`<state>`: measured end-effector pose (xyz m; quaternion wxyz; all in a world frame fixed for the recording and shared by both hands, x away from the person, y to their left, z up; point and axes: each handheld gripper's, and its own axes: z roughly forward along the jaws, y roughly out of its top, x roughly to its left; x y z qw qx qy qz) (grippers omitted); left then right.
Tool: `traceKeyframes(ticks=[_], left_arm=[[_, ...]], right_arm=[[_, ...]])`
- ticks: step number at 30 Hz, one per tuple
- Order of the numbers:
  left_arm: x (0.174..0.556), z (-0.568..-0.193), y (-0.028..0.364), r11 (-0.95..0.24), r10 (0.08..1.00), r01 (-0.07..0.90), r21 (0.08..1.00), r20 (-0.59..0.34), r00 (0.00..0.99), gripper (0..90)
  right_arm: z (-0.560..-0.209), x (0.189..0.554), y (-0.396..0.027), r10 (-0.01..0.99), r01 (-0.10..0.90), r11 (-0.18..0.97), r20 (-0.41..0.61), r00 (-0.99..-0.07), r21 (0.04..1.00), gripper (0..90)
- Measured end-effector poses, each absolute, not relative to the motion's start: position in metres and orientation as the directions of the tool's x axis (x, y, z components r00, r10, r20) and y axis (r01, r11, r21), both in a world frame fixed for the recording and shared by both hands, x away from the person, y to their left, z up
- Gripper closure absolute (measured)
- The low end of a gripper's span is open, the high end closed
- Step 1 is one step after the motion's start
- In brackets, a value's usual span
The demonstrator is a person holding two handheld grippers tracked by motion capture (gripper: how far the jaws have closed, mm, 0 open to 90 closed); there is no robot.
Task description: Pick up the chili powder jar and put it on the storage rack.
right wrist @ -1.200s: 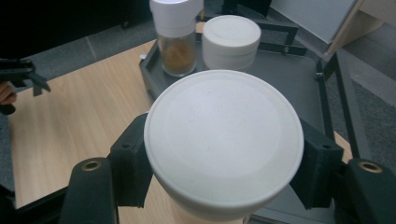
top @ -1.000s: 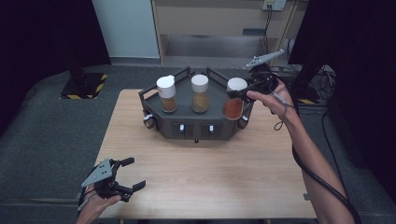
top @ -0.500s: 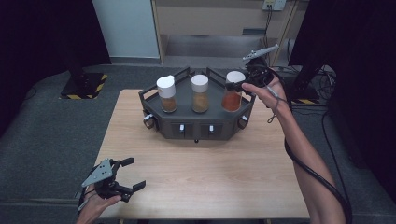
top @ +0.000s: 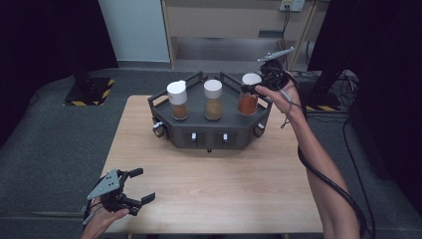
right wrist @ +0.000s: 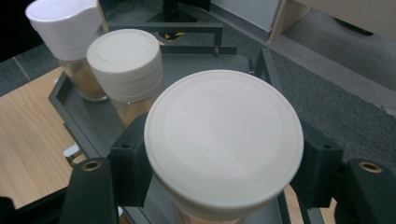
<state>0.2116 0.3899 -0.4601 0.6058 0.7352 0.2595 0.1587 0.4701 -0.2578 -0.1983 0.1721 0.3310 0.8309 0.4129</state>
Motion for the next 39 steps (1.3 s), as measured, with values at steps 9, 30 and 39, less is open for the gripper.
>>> traceKeyframes(ticks=[9,30,39], left_arm=[[0.212,-0.46,0.39,-0.131,0.574,0.19,0.973,-0.081,0.815,0.0],[0.212,-0.459,0.389,-0.141,0.571,0.189,0.972,-0.076,0.817,0.1],[0.212,-0.459,0.389,-0.141,0.571,0.189,0.972,-0.076,0.817,0.1]], right_arm=[[-0.209,0.477,-0.249,0.701,0.422,0.45,-0.019,-0.713,0.787,34.3],[-0.224,0.484,-0.244,0.7,0.448,0.464,-0.006,-0.714,0.764,34.3],[-0.225,0.487,-0.246,0.702,0.457,0.455,0.009,-0.713,0.765,34.1]])
